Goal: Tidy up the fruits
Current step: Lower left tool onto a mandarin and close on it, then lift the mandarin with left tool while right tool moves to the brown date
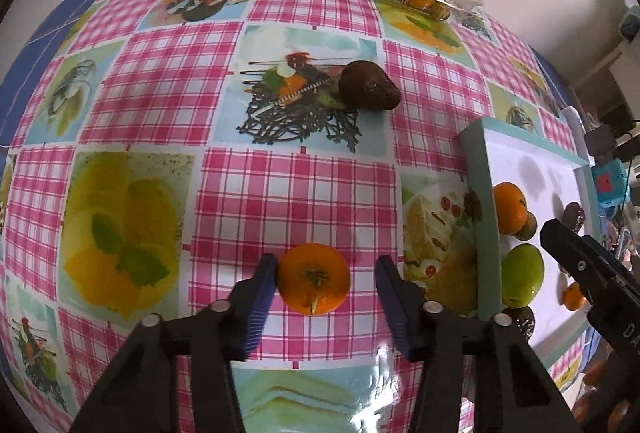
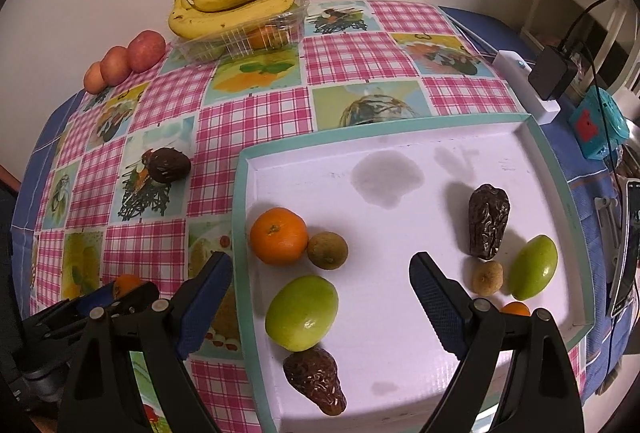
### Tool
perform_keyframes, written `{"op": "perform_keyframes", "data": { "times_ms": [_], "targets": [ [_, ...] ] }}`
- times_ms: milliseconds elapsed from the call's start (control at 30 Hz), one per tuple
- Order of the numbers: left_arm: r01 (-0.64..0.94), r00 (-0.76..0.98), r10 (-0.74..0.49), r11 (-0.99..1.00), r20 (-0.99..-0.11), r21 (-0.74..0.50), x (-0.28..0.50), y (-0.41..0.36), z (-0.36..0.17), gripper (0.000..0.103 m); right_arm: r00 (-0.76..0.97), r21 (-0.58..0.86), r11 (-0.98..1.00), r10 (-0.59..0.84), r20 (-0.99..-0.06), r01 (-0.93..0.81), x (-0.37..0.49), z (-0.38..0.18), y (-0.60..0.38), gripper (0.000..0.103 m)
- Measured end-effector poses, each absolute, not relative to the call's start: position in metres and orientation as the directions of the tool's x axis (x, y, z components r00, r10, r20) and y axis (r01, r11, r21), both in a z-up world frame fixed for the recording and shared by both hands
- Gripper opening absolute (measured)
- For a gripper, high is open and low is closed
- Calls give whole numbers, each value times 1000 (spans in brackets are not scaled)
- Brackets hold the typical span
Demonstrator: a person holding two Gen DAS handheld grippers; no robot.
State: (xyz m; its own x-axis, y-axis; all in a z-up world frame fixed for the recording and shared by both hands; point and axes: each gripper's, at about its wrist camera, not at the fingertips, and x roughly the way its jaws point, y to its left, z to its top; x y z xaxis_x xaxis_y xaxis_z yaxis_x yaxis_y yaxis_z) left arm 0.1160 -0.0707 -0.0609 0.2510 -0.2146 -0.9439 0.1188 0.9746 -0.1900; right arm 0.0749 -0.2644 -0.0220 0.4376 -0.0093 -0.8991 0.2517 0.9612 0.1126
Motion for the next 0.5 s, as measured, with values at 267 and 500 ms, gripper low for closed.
{"op": "perform_keyframes", "data": {
  "times_ms": [267,500],
  "targets": [
    [113,252,-225,973,-941,-203,118,-66,-58,39,438,116,959,-8,-899,257,75,-22,-266,91],
    [97,272,-258,966,-927,-240,121,-63,-51,39,441,118,959,-7,-898,256,76,-22,-263,91]
  ]
}}
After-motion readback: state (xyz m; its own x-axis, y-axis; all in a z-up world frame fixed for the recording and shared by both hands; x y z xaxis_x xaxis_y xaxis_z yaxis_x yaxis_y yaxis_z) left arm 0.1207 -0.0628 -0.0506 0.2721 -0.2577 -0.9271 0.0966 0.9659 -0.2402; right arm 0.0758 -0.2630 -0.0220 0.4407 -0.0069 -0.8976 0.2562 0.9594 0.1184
